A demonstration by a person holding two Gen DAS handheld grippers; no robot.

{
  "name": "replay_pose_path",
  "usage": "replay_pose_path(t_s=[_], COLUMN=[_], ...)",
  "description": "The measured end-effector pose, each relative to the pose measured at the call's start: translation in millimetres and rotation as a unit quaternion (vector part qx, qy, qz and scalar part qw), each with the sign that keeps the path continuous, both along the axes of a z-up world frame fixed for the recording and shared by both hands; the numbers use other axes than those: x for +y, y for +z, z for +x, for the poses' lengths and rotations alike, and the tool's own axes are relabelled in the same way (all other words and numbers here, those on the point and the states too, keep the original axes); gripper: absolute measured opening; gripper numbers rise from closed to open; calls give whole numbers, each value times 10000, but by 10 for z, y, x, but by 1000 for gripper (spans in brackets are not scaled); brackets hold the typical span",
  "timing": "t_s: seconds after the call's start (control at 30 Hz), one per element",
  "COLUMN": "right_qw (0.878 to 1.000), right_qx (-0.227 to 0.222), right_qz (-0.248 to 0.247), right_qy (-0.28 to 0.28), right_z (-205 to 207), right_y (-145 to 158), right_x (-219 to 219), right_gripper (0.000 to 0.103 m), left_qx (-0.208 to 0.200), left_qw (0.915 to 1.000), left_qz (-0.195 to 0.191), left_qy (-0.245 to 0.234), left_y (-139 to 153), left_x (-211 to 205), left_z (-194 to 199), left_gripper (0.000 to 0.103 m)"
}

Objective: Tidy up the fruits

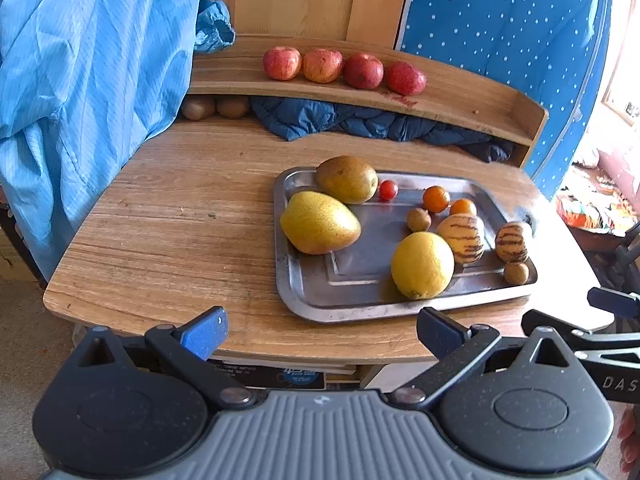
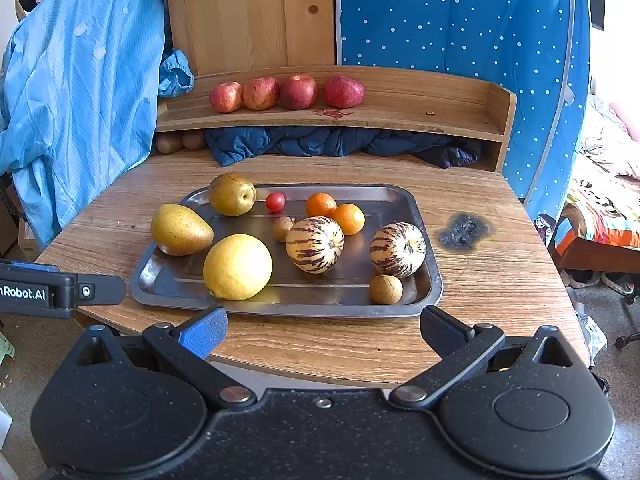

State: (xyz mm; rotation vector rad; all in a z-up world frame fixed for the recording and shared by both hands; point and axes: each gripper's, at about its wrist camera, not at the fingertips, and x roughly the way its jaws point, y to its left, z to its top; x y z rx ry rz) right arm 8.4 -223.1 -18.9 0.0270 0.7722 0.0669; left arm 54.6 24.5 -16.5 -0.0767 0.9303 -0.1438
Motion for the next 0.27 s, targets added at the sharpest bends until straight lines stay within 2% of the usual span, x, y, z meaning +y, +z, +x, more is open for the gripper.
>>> replay_pose_path(t_s=[0.27], right_qw=[10000], right_qx=[14], right_qz=[-6], right_qy=[-4], right_z=[10], right_y=[-3], right_x=[12], right_gripper=[102], left_qx=[5], left_qw=[10000], left_qz=[71], left_qy=[24], left_y=[-10], left_x=[24], left_z=[1], left_gripper=[102])
